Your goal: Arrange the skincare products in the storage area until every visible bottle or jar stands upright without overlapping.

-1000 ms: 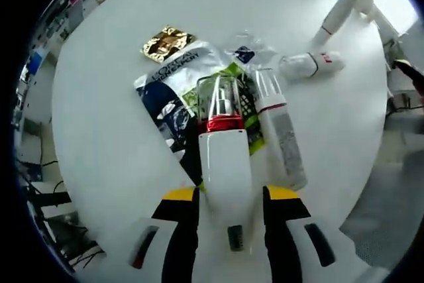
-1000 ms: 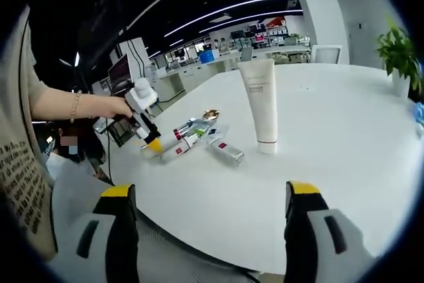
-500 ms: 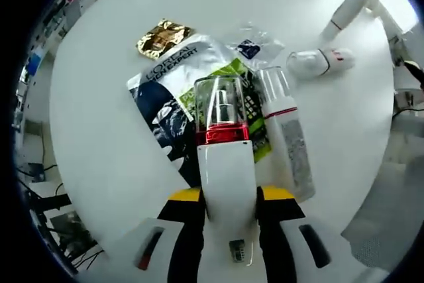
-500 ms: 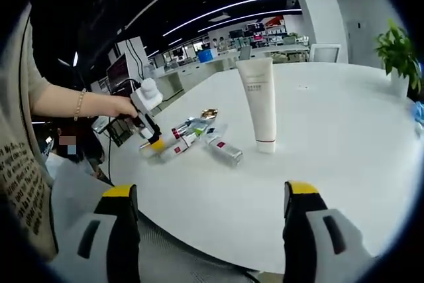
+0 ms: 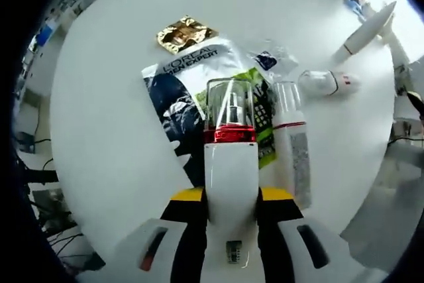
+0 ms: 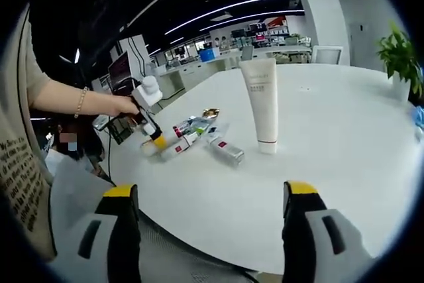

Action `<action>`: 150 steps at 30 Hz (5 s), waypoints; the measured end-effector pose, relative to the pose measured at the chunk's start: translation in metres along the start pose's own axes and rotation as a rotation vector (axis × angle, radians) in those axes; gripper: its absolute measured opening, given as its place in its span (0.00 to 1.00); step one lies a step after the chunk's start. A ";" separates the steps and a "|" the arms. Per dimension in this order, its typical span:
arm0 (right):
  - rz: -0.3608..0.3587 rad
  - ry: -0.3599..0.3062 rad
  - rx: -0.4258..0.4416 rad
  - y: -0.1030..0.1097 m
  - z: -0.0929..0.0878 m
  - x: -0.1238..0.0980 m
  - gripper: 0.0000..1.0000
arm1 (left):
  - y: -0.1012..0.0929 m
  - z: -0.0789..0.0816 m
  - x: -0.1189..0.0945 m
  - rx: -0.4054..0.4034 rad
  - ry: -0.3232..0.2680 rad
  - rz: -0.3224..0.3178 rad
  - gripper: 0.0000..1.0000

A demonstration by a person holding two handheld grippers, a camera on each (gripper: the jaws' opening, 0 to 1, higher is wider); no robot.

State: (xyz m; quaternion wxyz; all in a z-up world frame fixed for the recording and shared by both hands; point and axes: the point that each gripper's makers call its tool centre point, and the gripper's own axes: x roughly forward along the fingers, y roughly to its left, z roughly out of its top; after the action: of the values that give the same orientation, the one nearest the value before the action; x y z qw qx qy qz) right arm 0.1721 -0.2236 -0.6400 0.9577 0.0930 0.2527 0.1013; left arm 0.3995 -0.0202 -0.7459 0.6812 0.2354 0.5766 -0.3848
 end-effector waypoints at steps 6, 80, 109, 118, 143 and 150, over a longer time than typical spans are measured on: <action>-0.002 -0.008 -0.014 0.000 0.002 -0.002 0.90 | -0.003 0.002 -0.011 -0.081 -0.074 -0.069 0.24; 0.691 -0.374 0.226 0.105 0.139 -0.046 0.27 | -0.311 0.017 -0.202 0.125 -0.611 -0.985 0.29; 0.527 -0.087 -0.405 -0.003 0.052 -0.011 0.27 | -0.342 0.077 -0.059 0.699 -0.702 -0.440 0.27; 0.527 -0.017 -0.435 -0.029 0.028 0.008 0.27 | -0.338 0.088 -0.019 0.704 -0.691 -0.393 0.27; 0.502 0.000 -0.454 -0.061 0.033 0.032 0.28 | -0.328 0.120 -0.004 0.667 -0.720 -0.382 0.28; 0.523 -0.004 -0.472 -0.073 0.040 0.040 0.27 | -0.324 0.132 0.000 0.664 -0.729 -0.364 0.28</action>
State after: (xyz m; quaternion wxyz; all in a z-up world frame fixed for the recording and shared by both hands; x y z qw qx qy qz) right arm 0.2369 -0.2891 -0.6411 0.8950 -0.0692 0.1879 0.3986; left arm 0.2215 -0.3132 -0.6766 0.6484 0.1856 0.1807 -0.7159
